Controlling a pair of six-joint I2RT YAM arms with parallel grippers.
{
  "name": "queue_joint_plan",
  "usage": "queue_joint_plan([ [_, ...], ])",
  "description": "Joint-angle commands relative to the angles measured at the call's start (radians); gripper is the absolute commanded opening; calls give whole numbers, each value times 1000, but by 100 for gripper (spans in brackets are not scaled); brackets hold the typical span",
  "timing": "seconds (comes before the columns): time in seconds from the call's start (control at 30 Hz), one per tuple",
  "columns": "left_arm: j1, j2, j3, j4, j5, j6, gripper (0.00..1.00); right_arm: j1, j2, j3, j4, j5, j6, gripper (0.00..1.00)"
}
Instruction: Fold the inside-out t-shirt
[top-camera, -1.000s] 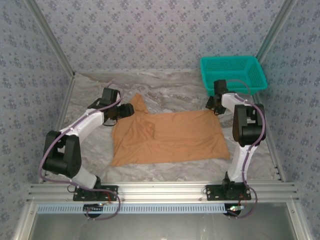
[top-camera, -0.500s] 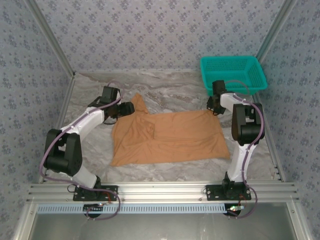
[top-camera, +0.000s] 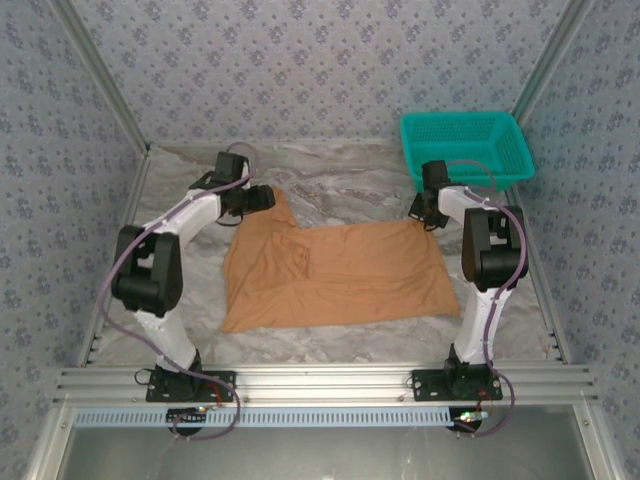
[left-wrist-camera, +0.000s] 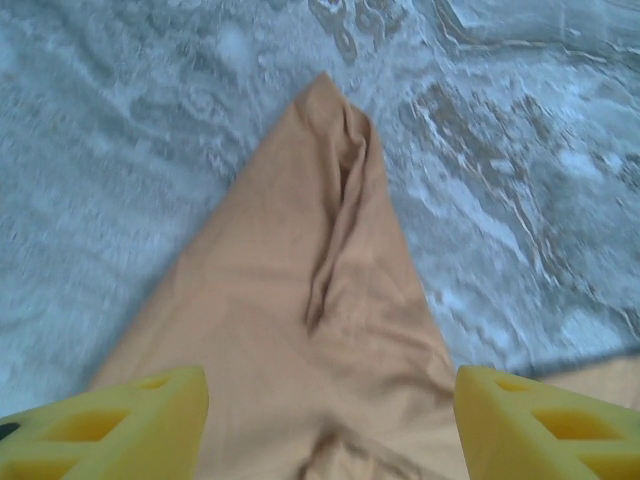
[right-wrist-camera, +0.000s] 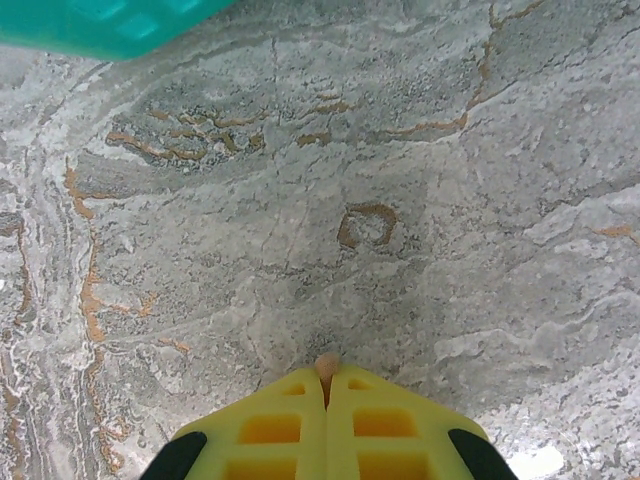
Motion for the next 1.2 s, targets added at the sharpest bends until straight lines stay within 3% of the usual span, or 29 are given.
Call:
queue_joint_plan([
  [0.0,7,127,131,-66,-18,75,66,6,-7,-5,-15,5,-8,3],
  [0.17,8,288,330,-177,37,112,61,7,-8,-4,-15,-9,-11,3],
  [0.53,11,456,545,-251,86,115,50,14,-7,2,-10,-17,-15,3],
  [0.9,10,638,823,-373,61,125,38,20,4,-2,-4,-43,-21,3],
  [1.17,7,660,844,-389,61,127,25,20,4,-4,-1,-54,-26,3],
])
